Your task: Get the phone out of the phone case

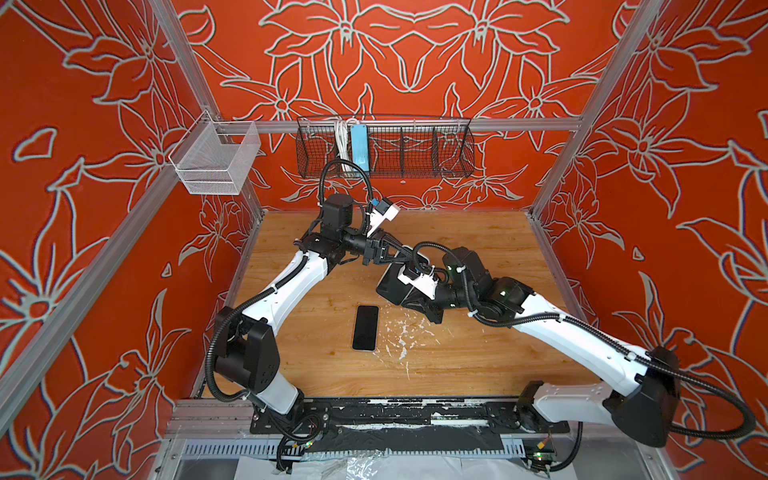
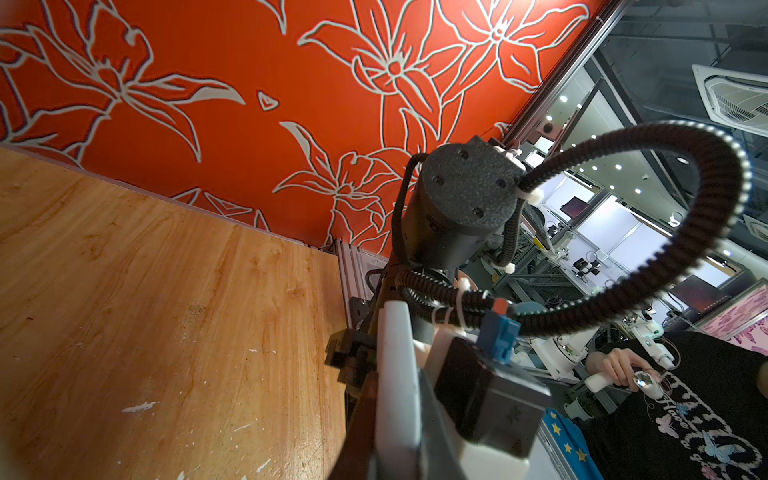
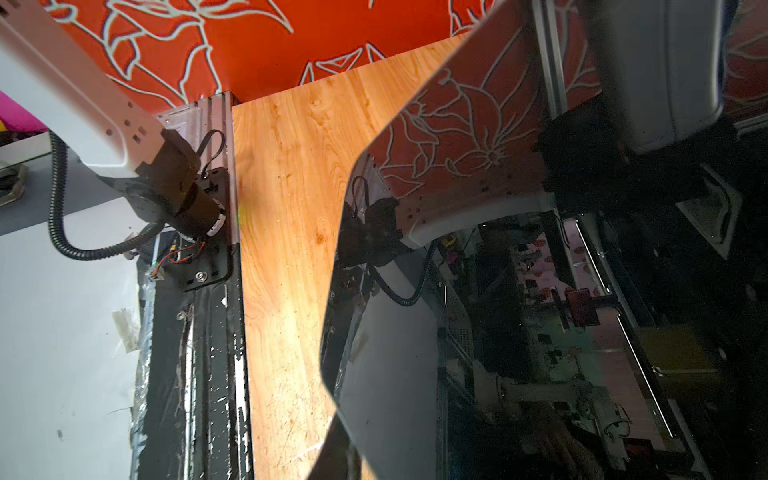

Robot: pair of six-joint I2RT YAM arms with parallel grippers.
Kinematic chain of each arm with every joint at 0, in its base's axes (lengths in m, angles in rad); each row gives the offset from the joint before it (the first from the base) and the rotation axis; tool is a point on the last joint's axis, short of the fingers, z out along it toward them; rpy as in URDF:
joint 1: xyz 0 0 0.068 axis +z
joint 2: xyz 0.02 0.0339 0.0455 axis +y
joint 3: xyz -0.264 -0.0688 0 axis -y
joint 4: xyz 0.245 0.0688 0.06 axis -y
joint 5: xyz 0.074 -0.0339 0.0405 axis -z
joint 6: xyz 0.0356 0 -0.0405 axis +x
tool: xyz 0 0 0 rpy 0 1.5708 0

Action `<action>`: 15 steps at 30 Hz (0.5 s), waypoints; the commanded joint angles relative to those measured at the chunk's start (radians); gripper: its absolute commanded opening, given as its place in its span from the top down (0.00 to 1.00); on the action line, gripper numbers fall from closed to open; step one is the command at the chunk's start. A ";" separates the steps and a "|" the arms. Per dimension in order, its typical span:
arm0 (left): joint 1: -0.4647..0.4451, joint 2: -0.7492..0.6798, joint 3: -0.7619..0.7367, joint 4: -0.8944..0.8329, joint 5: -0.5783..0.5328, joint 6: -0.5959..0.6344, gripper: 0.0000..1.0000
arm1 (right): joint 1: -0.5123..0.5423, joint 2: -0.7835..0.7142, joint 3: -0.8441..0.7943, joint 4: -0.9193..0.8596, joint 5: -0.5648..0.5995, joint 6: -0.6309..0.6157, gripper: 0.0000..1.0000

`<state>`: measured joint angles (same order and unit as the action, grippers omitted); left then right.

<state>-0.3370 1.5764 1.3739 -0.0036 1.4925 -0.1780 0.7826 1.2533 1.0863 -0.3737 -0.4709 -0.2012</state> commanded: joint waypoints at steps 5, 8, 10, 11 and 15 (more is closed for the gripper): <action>-0.036 -0.058 -0.012 0.025 0.017 -0.024 1.00 | 0.009 -0.071 -0.058 0.289 0.133 0.023 1.00; -0.036 -0.057 -0.015 0.025 0.015 -0.026 1.00 | 0.009 -0.083 -0.072 0.306 0.141 0.036 1.00; -0.036 -0.057 -0.015 0.025 0.014 -0.027 1.00 | 0.009 -0.088 -0.081 0.320 0.148 0.048 1.00; -0.036 -0.057 -0.015 0.025 0.013 -0.028 1.00 | 0.009 -0.093 -0.089 0.329 0.155 0.053 1.00; -0.035 -0.058 -0.021 0.024 -0.016 -0.025 1.00 | 0.009 -0.107 -0.110 0.356 0.171 0.083 1.00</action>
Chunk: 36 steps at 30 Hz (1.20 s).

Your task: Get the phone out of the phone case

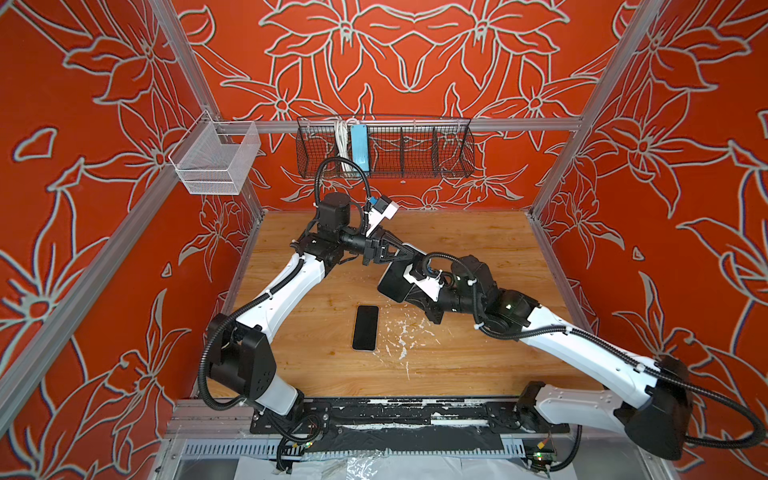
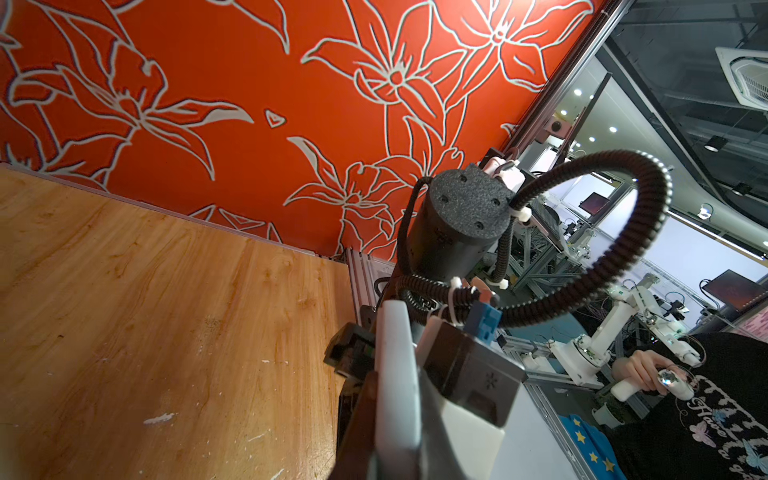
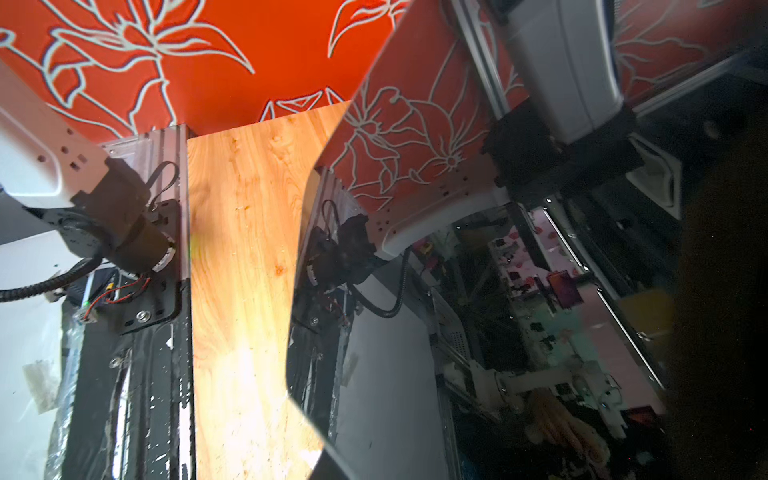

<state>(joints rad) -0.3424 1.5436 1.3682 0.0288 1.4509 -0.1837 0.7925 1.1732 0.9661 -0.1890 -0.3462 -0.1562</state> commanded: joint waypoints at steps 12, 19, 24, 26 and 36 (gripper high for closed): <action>-0.015 -0.022 -0.004 0.003 -0.152 -0.053 1.00 | 0.000 -0.036 -0.001 0.187 0.020 0.149 0.90; 0.000 -0.045 -0.003 0.006 -0.227 -0.077 1.00 | 0.000 -0.062 -0.007 0.169 0.027 0.175 0.76; 0.012 -0.062 0.002 0.009 -0.306 -0.110 1.00 | -0.002 -0.099 -0.008 0.135 0.055 0.191 0.71; 0.014 -0.067 0.006 0.011 -0.345 -0.135 1.00 | -0.003 -0.119 -0.017 0.131 0.068 0.207 0.69; 0.020 -0.124 -0.018 0.064 -0.637 -0.338 1.00 | -0.007 -0.246 -0.089 0.144 0.155 0.352 0.53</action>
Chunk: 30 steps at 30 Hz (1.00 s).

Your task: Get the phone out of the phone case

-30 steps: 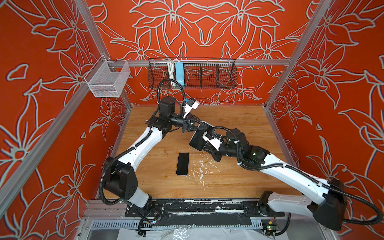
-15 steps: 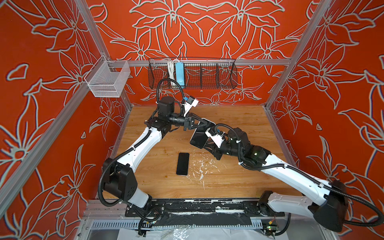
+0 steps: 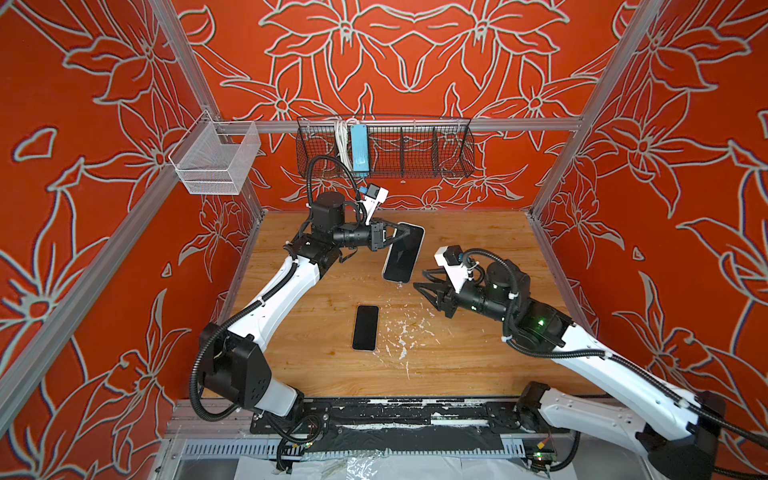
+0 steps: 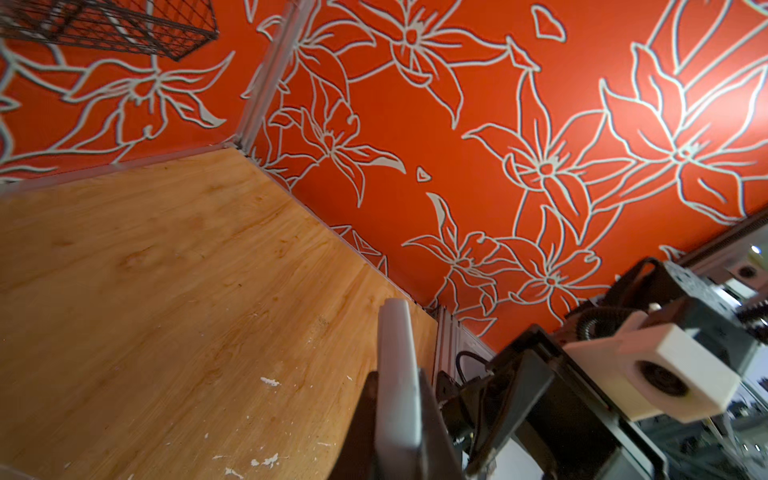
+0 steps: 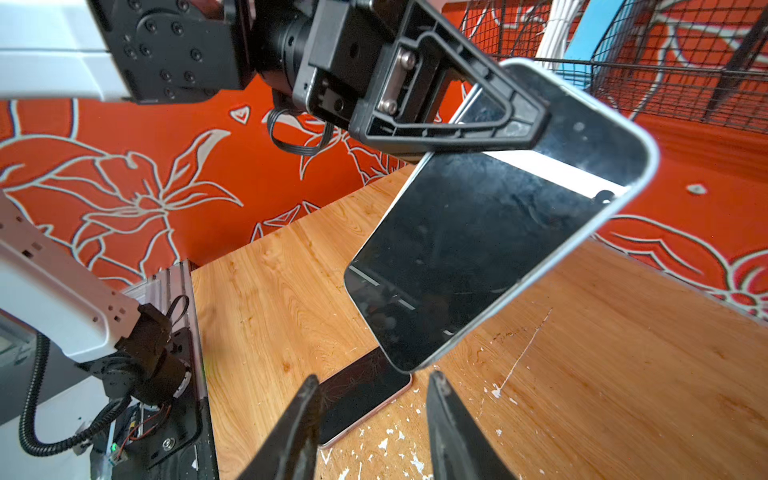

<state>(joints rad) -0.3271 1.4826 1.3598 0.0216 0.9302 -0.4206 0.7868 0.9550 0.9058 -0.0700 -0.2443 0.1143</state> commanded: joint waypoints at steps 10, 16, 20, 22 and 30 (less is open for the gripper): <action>0.005 -0.186 -0.278 0.403 -0.431 -0.440 1.00 | -0.070 -0.117 -0.168 0.139 0.146 0.450 0.07; 0.008 -0.229 -0.473 0.693 -0.547 -0.675 1.00 | -0.134 -0.169 -0.285 0.310 0.106 0.654 0.03; 0.008 -0.188 -0.560 0.914 -0.580 -0.845 1.00 | -0.139 -0.136 -0.314 0.380 0.041 0.729 0.05; 0.008 -0.130 -0.599 1.084 -0.595 -0.968 1.00 | -0.140 -0.117 -0.344 0.446 0.030 0.765 0.08; -0.015 0.023 -0.625 1.362 -0.627 -1.146 1.00 | -0.139 -0.022 -0.379 0.601 -0.026 0.824 0.20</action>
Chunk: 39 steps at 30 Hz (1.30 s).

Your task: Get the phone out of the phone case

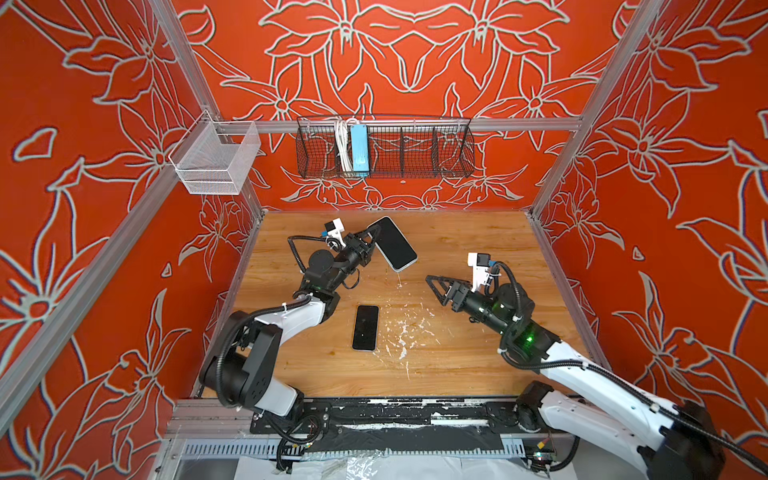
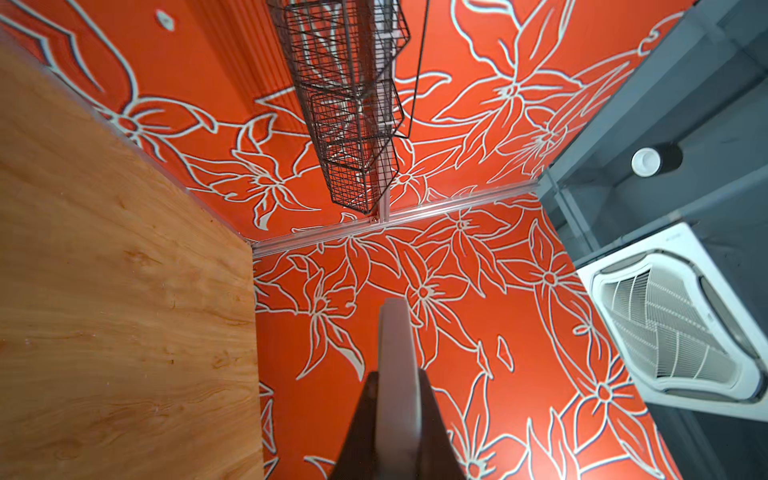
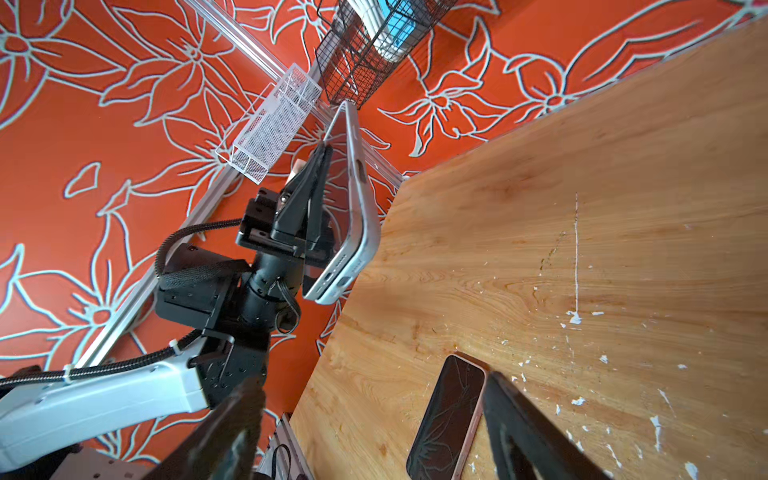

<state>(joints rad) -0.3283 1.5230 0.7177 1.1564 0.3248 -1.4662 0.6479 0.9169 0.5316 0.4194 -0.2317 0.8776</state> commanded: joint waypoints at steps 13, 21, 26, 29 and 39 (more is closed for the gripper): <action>-0.039 -0.031 0.022 0.230 -0.026 -0.095 1.00 | -0.001 0.240 0.045 0.359 -0.148 0.116 0.35; -0.039 -0.046 0.007 0.233 -0.027 -0.093 1.00 | -0.001 0.291 0.080 0.417 -0.173 0.129 0.35; -0.040 -0.055 0.006 0.235 -0.023 -0.092 1.00 | -0.001 0.313 0.082 0.452 -0.173 0.139 0.35; -0.041 -0.063 0.006 0.236 -0.020 -0.100 1.00 | -0.001 0.323 0.090 0.450 -0.173 0.136 0.36; -0.049 -0.084 0.001 0.230 -0.006 -0.105 1.00 | -0.014 0.367 0.112 0.493 -0.184 0.146 0.38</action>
<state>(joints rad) -0.3618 1.4834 0.7120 1.2949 0.3054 -1.5444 0.6430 1.2667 0.6128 0.8684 -0.4088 0.9958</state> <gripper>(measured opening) 0.097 0.621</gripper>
